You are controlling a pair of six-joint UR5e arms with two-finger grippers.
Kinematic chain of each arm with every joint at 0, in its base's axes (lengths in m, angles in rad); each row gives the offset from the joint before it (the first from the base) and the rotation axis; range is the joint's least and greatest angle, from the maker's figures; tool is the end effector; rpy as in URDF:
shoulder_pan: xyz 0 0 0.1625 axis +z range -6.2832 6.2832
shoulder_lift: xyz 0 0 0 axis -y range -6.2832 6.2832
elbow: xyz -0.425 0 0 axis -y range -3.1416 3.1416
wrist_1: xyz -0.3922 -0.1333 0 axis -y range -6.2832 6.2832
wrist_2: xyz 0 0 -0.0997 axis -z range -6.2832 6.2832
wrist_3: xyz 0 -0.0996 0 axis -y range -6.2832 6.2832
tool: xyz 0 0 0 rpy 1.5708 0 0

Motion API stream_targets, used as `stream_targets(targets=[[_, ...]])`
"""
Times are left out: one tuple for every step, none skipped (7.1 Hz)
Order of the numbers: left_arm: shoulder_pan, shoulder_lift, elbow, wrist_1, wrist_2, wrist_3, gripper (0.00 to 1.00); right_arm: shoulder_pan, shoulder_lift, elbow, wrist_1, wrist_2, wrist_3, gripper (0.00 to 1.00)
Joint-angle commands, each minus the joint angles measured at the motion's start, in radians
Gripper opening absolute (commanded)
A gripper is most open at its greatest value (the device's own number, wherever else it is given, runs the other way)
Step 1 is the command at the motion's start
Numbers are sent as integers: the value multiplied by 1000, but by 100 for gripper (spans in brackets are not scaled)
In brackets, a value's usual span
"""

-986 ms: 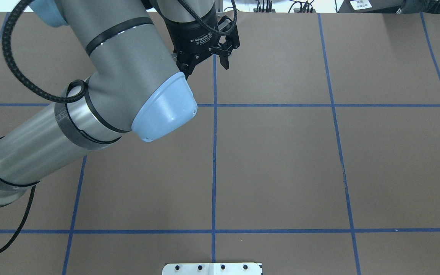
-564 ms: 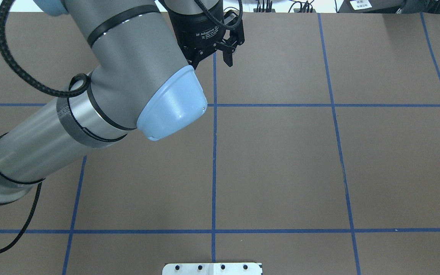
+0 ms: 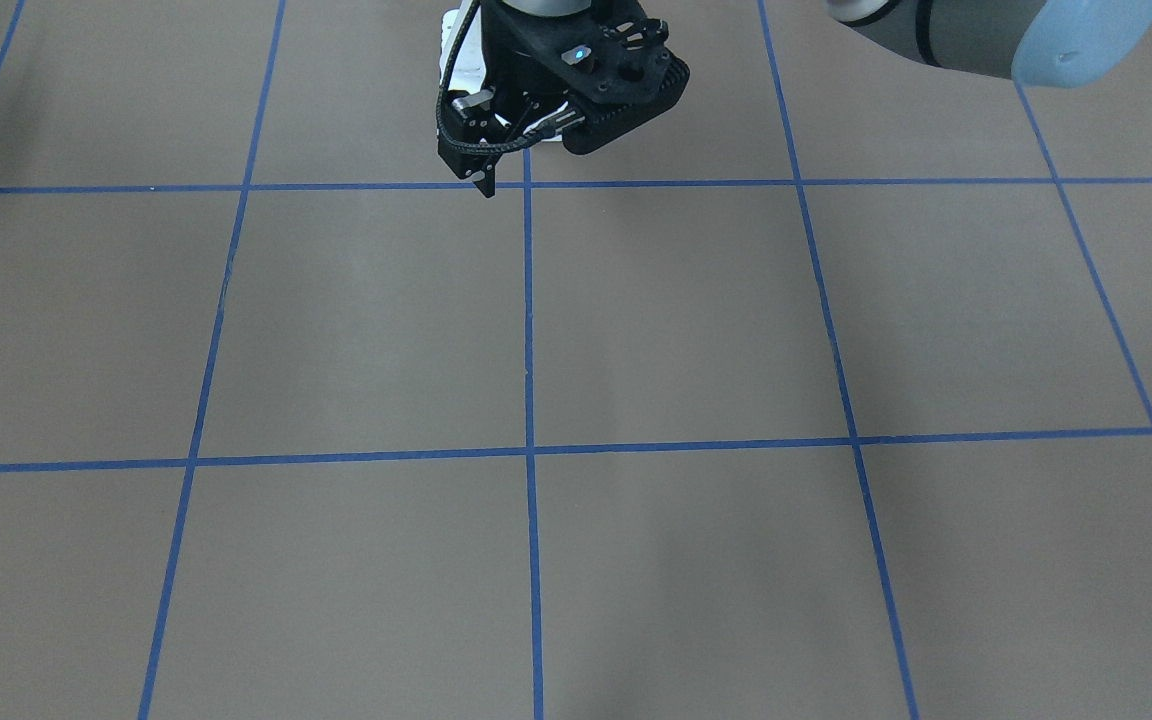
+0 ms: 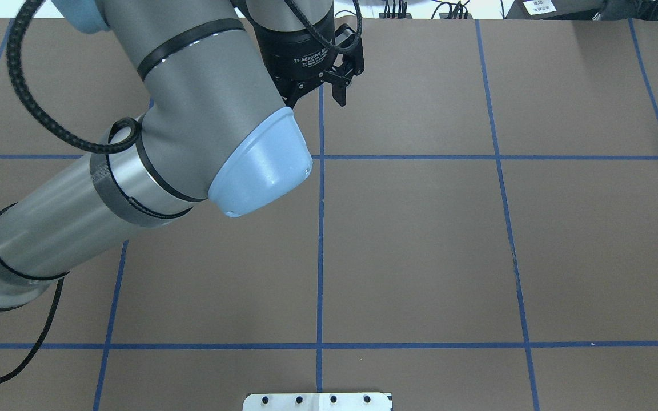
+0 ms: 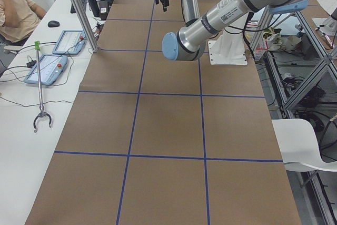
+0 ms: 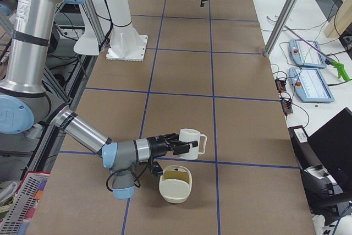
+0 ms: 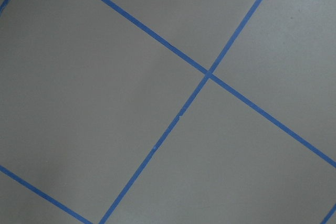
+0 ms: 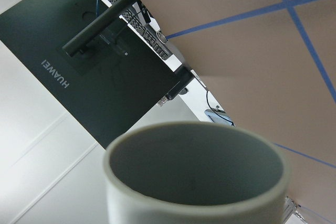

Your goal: Left arm hands cup to right arm to dump lemon

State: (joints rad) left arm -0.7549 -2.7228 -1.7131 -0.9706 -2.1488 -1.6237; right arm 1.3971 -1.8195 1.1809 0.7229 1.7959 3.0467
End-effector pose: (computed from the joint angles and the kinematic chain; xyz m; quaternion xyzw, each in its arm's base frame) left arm 0.4014 -0.4859 -0.0416 -0.1396 0.3983 -0.2651 0.8669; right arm 0.0578 -0.3133 0.7007 -0.1048 -0.7281 0.6553 0.1720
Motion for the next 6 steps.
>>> stream_targets(targets=[[3, 5, 1, 1, 0, -1, 100, -68, 31, 101, -95, 0, -273, 22], [5, 5, 3, 1, 0, -1, 100, -113, 73, 105, -121, 0, -445, 22], [6, 6, 3, 1, -5, -10, 100, -163, 104, 117, -161, -4, -615, 22], [15, 6, 4, 1, -2, -13, 100, -194, 161, 121, -248, -13, -769, 22], [31, 6, 7, 0, 0, -12, 100, -210, 228, 162, -399, -23, -869, 22], [40, 8, 7, -16, -3, -2, 100, -264, 282, 233, -572, -86, -1022, 24]])
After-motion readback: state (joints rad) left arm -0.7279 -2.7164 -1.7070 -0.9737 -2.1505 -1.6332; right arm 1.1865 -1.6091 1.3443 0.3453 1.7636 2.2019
